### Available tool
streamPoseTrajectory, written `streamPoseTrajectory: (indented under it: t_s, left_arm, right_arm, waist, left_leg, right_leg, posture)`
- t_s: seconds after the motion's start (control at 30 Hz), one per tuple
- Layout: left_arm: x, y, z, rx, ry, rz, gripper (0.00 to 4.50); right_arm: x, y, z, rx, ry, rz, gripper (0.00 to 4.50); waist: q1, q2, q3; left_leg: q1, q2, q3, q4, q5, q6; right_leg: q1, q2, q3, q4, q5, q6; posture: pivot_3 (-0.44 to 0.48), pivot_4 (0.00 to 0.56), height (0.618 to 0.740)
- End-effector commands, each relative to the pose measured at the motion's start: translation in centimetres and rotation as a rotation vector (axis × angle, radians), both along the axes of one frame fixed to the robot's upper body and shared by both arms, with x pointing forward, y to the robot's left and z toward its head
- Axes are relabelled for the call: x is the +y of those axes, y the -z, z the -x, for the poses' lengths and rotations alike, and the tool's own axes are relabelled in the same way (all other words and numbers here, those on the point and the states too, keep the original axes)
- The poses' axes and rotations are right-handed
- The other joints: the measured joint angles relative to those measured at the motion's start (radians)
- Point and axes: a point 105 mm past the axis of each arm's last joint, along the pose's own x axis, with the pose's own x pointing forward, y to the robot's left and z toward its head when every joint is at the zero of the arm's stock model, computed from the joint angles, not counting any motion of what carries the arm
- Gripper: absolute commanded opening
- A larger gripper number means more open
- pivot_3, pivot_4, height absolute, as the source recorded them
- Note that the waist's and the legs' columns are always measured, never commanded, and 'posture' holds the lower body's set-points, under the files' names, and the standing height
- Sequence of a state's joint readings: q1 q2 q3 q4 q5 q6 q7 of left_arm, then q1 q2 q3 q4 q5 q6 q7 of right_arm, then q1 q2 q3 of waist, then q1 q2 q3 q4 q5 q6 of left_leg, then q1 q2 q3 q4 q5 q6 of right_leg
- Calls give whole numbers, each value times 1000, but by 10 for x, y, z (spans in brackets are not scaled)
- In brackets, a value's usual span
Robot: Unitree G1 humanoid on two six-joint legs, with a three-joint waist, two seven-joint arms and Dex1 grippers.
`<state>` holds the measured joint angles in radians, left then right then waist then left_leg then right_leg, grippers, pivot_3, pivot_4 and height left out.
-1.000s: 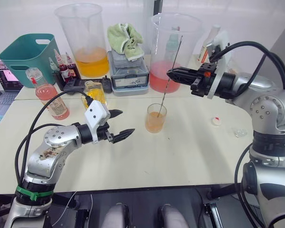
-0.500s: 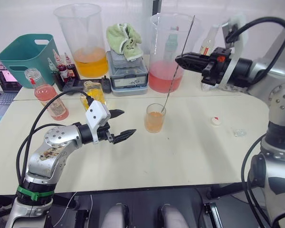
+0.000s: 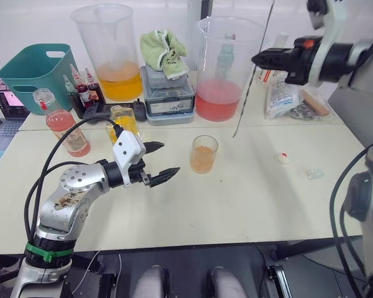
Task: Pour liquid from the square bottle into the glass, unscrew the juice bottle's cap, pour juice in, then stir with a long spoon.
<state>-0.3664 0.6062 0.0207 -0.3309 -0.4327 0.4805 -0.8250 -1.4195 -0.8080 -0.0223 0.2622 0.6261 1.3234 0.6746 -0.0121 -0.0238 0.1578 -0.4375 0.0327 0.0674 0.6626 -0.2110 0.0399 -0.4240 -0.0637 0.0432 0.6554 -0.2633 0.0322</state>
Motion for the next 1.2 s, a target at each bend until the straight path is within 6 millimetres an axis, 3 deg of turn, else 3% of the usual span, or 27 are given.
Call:
streamPoseTrajectory:
  t_s: [0.03, 0.17, 0.27, 0.43, 0.6, 0.83, 1.13, 1.2]
  left_arm:
    - [0, -8, 3, -50, -1, 7, 4454]
    - [-4, -16, 8, -50, 16, 65, 4454]
    - [-5, -12, 13, -35, 35, 45, 4454]
    - [-7, -4, 20, 5, 69, 29, 4454]
    - [-7, 10, 34, 58, 81, 11, 4454]
    - [-7, 10, 44, 86, 85, 19, 4454]
    - [-4, 10, 47, 87, 49, 16, 4454]
    - [-3, 11, 47, 88, 47, 14, 4500]
  right_arm:
    - [-5, -11, 7, 66, -39, -7, 0]
    - [-23, 29, -10, 314, 92, 14, 0]
    - [-28, 55, -15, 419, 115, 50, 0]
    - [-32, 93, -20, 534, 117, 147, 0]
    - [-32, 151, -32, 636, 97, 331, 0]
    - [-35, 191, -48, 731, 155, 291, 0]
    - [-39, 212, -61, 701, 232, 269, 0]
    - [-38, 213, -62, 700, 234, 250, 643]
  waist:
    - [0, 0, 0]
    - [0, -1, 0]
    - [2, 0, 0]
    - [0, 0, 0]
    - [-2, 0, 0]
    - [3, 1, 0]
    - [-1, 1, 1]
    - [-1, 1, 0]
  left_leg:
    - [0, 0, 0, 0, 0, 0]
    - [0, 0, 0, 0, 0, 0]
    - [0, 0, 0, 0, 0, 0]
    - [-1, 0, 0, 0, 0, 0]
    - [-1, 0, 0, 0, 0, 0]
    - [-1, 0, 0, 0, 0, 0]
    - [-1, -1, 0, 0, 0, 0]
    - [-1, 0, 0, 0, 0, -1]
  right_leg:
    - [0, 0, 0, 0, 0, 0]
    - [1, 0, 0, -1, 0, 0]
    - [0, -1, 0, 0, 0, 0]
    - [-1, -1, 0, 1, 0, 0]
    - [-1, 0, 0, 0, 0, 0]
    - [-1, 0, -1, 1, 0, 0]
    - [-1, 0, -1, 2, 0, 0]
    - [-1, 0, -1, 2, 0, 0]
  posture:
    - [0, 150, 740]
    - [0, 150, 740]
    - [0, 150, 740]
    - [0, 150, 740]
    - [0, 150, 740]
    - [0, 150, 740]
    - [0, 150, 740]
    - [0, 150, 740]
